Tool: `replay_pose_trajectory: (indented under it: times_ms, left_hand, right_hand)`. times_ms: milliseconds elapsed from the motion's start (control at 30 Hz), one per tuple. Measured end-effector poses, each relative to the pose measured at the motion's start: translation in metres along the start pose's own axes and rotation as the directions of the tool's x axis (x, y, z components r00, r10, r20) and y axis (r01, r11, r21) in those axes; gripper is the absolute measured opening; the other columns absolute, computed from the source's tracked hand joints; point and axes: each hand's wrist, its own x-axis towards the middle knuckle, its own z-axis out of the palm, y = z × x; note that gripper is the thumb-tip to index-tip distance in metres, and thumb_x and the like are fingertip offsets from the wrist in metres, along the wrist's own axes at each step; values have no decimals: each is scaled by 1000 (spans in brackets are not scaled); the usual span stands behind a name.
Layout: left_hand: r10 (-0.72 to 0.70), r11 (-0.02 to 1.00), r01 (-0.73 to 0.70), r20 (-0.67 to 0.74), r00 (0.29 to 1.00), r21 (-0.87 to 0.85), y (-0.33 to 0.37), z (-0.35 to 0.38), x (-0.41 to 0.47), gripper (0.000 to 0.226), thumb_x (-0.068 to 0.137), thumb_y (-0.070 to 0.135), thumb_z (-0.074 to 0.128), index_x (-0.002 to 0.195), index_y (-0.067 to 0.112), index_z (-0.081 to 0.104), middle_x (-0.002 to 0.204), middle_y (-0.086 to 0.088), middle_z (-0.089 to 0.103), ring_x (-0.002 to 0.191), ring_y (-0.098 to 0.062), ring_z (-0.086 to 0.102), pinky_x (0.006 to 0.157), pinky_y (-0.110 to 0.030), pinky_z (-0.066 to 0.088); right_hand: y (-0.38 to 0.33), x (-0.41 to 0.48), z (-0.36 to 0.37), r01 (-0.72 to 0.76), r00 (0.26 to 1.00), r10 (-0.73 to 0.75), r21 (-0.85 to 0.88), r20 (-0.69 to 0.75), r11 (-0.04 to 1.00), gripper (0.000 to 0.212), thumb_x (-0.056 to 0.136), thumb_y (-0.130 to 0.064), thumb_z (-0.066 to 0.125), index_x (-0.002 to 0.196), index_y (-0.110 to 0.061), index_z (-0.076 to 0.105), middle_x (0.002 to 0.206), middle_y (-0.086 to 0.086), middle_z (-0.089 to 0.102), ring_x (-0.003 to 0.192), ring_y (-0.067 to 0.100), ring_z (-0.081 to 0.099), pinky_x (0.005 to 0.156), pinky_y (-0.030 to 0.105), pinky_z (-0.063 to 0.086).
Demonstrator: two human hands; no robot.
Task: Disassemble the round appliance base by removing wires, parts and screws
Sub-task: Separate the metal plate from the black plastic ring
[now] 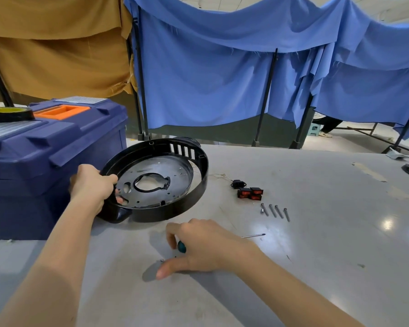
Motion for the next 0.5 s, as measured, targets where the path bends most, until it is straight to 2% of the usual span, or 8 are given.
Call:
replay_pose_trajectory:
  times_ms: [133,267,333,433,500]
  left_hand:
    - [16,999,-14,-26,1000,52,1,2,-4,14,80,8,67,90,-2,66,88,-23,69,85,-42,67,77,-52,58]
    - [-13,1000,12,18,1000,20,-1,3,-1,15,80,6,68,89,-5,65,87,-30,68,87,-49,67,76,-60,57]
    - [-18,1000,18,23,1000,9,-1,4,0,14,80,5,68,89,-5,65,87,-31,68,88,-50,67,76,-61,56]
    - [-25,1000,24,26,999,15,-1,3,0,13,84,6,68,91,-3,62,88,-29,68,86,-47,67,78,-59,57]
    - [-22,999,21,28,999,26,0,2,0,12,86,7,67,90,-2,60,89,-28,68,85,-45,67,79,-58,57]
  right_hand:
    - [-16,0,2,110,993,-112,-54,-30,992,39,89,-52,59,91,-14,49,76,0,56,70,25,49,59,35,35]
    - [-18,-2,-1,135,990,-137,-75,-25,988,15,96,-28,52,86,-18,47,77,0,53,74,27,47,65,38,41]
    - [-14,-4,-6,83,997,-82,-70,14,994,13,94,-25,55,84,-19,48,78,-1,52,76,25,46,64,36,39]
    - [2,-8,-25,-71,992,74,-32,104,997,11,87,-17,62,81,-19,54,82,0,57,80,23,54,69,34,47]
    - [23,-13,-41,-233,965,226,39,131,972,9,84,-10,63,79,-16,59,78,3,63,67,19,60,60,28,52]
